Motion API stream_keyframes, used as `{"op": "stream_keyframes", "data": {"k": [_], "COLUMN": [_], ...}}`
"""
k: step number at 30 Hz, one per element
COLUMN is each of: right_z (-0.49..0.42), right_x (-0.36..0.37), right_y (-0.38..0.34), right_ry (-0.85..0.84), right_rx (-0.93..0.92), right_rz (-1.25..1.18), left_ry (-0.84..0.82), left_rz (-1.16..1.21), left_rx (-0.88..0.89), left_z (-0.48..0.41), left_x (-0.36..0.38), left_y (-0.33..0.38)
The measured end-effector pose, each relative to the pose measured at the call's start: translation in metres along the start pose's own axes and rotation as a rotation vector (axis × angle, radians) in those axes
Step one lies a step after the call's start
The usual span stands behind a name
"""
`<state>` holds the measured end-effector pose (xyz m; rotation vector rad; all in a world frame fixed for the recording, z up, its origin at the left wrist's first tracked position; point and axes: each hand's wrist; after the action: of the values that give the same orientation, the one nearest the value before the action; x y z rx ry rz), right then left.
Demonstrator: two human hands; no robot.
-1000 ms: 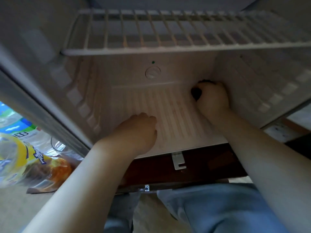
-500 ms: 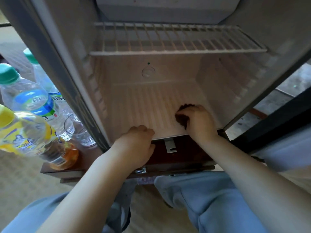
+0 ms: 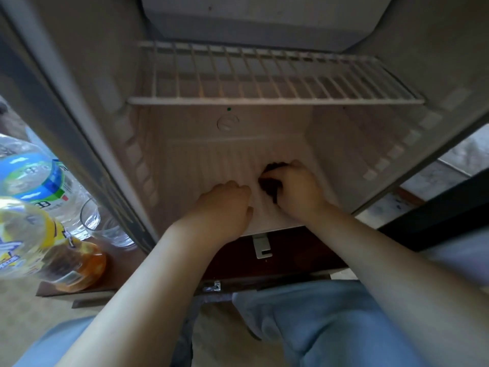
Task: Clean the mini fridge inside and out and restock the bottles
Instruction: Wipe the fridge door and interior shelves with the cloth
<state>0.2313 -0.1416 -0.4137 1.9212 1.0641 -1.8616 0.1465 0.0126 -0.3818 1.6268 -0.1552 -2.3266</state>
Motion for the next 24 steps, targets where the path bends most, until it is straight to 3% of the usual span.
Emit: {"op": "stream_keyframes", "data": {"k": [5,10,14,18,24], "right_z": [0.073,0.029,-0.028,-0.065,-0.004], "right_x": [-0.016,-0.005,0.002,0.011,0.002], "right_y": [-0.022,-0.01,0.003,0.015,-0.002], "right_ry": [-0.06,-0.085,-0.039,-0.022,-0.054], "right_rx": [0.016,0.098,0.023,0.065,0.013], "right_rz": [-0.042,0.001,0.081,0.075,-0.011], "left_ry": [-0.084,-0.096,-0.068,-0.04,-0.047], "left_rz": [-0.025,-0.03,-0.053,-0.085,-0.071], "left_rx": [-0.015,-0.006,0.003,-0.011,-0.018], "left_z": [0.013,0.025,0.019,0.002,-0.006], "left_x": [0.005,0.011,0.012,0.005,-0.001], "left_y": [0.002,0.005,0.003,-0.001,-0.003]}}
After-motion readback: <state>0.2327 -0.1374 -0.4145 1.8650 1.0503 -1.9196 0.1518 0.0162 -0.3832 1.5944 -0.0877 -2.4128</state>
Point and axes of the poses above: each hand's wrist, its own z-axis away from the middle knuckle, its own x-axis out of the palm, y = z × x, and after that the axes turned 11 degrees about -x, right-handed
